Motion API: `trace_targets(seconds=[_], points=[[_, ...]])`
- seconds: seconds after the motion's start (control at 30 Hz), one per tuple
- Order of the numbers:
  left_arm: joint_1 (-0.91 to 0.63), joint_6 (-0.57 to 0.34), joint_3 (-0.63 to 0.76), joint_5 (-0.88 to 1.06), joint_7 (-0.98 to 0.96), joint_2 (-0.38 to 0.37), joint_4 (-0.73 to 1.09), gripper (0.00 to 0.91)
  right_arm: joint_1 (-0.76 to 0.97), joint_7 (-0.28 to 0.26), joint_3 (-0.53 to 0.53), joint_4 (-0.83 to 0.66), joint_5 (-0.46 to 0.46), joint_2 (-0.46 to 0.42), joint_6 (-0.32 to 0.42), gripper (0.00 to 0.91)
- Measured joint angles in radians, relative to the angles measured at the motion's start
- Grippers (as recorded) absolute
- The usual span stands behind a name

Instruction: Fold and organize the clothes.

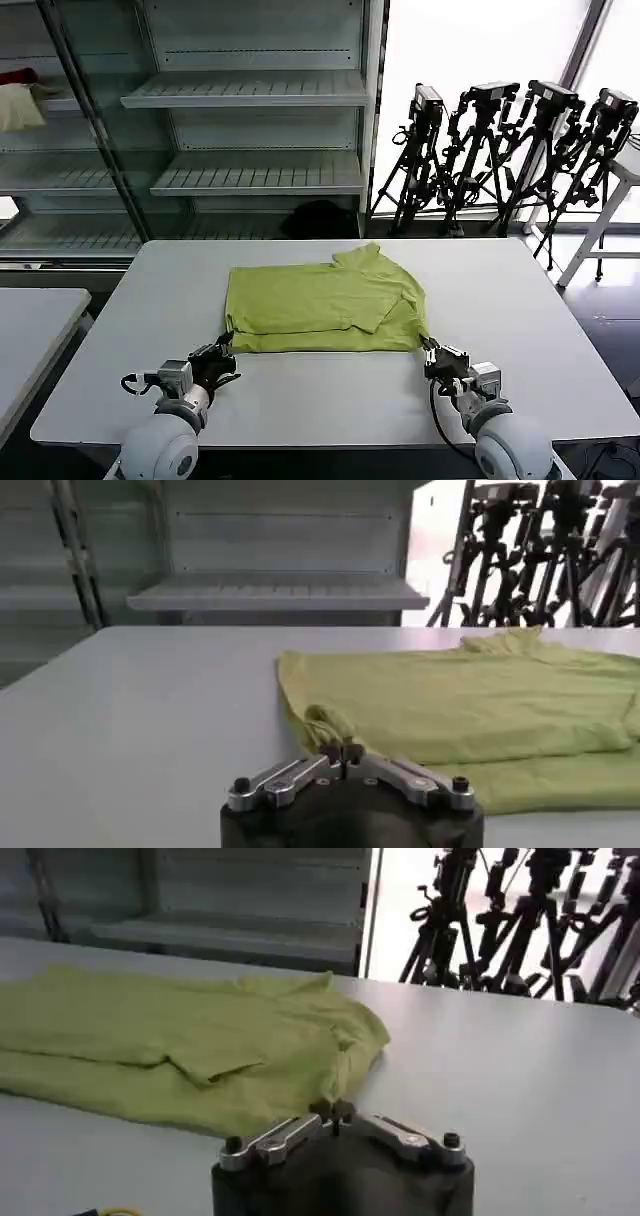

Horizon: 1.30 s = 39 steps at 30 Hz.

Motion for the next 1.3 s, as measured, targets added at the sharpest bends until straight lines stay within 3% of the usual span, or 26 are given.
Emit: trace_targets(seconds=[0.37,0.8,1.23,1.27,1.3], points=[[0.164,0.025,-0.031,0.03,-0.087,0.036,-0.145,0.0,-0.182,0.055,0.028,0.147,0.008,-0.067,-0.035,0.0],[0.421,0.028,-0.05,0.129,-0.199,0.02,-0.317,0.0,-0.366,0.12,0.056,0.27,-0.004,-0.101,-0.056,0.0],[0.537,0.021,-0.065,0.171,-0.247,0.01,-0.338,0.0,-0.473,0.158,0.063,0.317,-0.034,-0.099,-0.055,0.0],[0.54,0.02,-0.066,0.173,-0.249,0.01,-0.338,0.0,-0.475,0.159,0.063,0.317,-0.036,-0.099,-0.054,0.03],[0.545,0.02,-0.066,0.175,-0.251,0.009,-0.338,0.01,-0.477,0.161,0.063,0.317,-0.038,-0.099,-0.054,0.333]])
